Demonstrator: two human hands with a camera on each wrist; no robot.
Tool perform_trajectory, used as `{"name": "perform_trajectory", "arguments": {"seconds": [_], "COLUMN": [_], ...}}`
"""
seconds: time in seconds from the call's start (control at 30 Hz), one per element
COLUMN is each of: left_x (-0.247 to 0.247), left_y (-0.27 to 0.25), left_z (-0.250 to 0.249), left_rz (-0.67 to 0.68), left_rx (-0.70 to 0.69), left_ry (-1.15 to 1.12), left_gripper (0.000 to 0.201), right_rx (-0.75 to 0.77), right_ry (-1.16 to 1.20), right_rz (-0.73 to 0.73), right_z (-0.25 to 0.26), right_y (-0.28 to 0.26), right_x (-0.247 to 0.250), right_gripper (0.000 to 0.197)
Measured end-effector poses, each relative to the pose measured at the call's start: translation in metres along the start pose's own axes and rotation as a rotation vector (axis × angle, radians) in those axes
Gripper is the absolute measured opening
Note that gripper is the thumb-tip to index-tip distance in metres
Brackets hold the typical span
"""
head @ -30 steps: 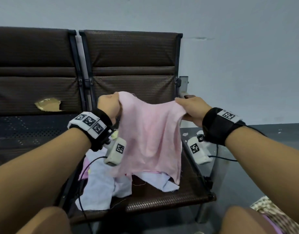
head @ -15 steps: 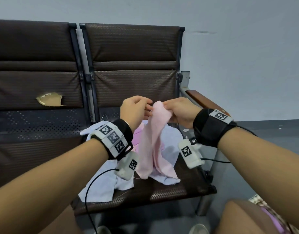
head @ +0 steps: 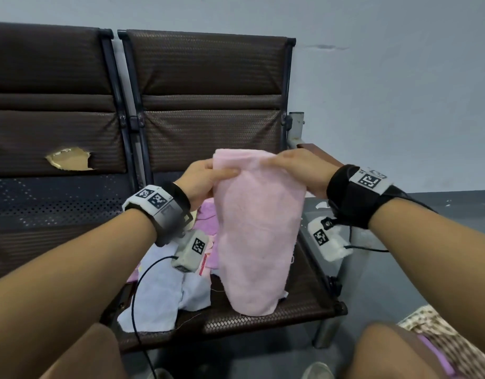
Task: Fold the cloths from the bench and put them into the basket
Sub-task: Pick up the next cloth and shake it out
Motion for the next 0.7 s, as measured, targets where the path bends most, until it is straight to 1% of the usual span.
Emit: {"name": "perform_trajectory", "arguments": {"seconds": [0.03, 0.07, 0.1, 0.13, 0.2, 0.27, 0.33, 0.4, 0.47, 0.53, 0.57, 0.63, 0.7], "left_x": [0.003, 0.005, 0.007, 0.009, 0.010, 0.010, 0.012, 0.018, 0.025, 0.030, 0.032, 0.032, 0.030], "left_y": [0.004, 0.009, 0.013, 0.017, 0.022, 0.027, 0.028, 0.029, 0.027, 0.027, 0.028, 0.028, 0.025], "left_z": [-0.005, -0.011, -0.018, -0.026, -0.042, -0.060, -0.075, -0.083, -0.075, -0.050, -0.032, 0.011, 0.058], "left_rz": [-0.034, -0.083, -0.147, -0.215, -0.309, -0.339, -0.332, -0.322, -0.315, -0.317, -0.311, -0.257, -0.174], "left_rx": [-0.032, -0.073, -0.121, -0.168, -0.239, -0.295, -0.341, -0.370, -0.358, -0.318, -0.276, -0.136, 0.024], "left_ry": [0.048, 0.097, 0.145, 0.181, 0.195, 0.142, 0.085, 0.058, 0.058, 0.122, 0.180, 0.328, 0.468], "left_gripper": [0.029, 0.028, 0.028, 0.027, 0.024, 0.016, 0.008, 0.010, 0.013, 0.020, 0.023, 0.021, 0.013], "right_rx": [0.003, -0.006, -0.020, -0.026, 0.013, 0.112, 0.199, 0.263, 0.295, 0.286, 0.260, 0.200, 0.100], "right_ry": [-0.213, -0.374, -0.450, -0.469, -0.418, -0.320, -0.246, -0.220, -0.206, -0.219, -0.234, -0.259, -0.284], "right_rz": [0.043, 0.050, 0.025, -0.032, -0.194, -0.344, -0.429, -0.461, -0.431, -0.356, -0.304, -0.152, 0.051], "right_z": [-0.005, -0.010, -0.013, -0.015, -0.009, 0.001, 0.009, 0.013, 0.007, -0.011, -0.023, -0.047, -0.075], "right_y": [0.003, 0.007, 0.012, 0.018, 0.028, 0.037, 0.042, 0.042, 0.039, 0.033, 0.029, 0.019, 0.006], "right_x": [0.007, 0.014, 0.022, 0.029, 0.040, 0.047, 0.049, 0.048, 0.041, 0.027, 0.018, -0.002, -0.029], "right_gripper": [0.035, 0.028, 0.022, 0.018, 0.016, 0.018, 0.012, 0.022, 0.024, 0.021, 0.021, 0.023, 0.026]}}
Point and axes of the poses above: each hand's wrist, its own y-axis towards the middle knuckle, its own x-axis out of the back of the hand, z = x × y, the point moved 5 cm from there along y, towards the middle knuckle, and after that the axes turned 13 degrees about x, right-handed, at the moved point
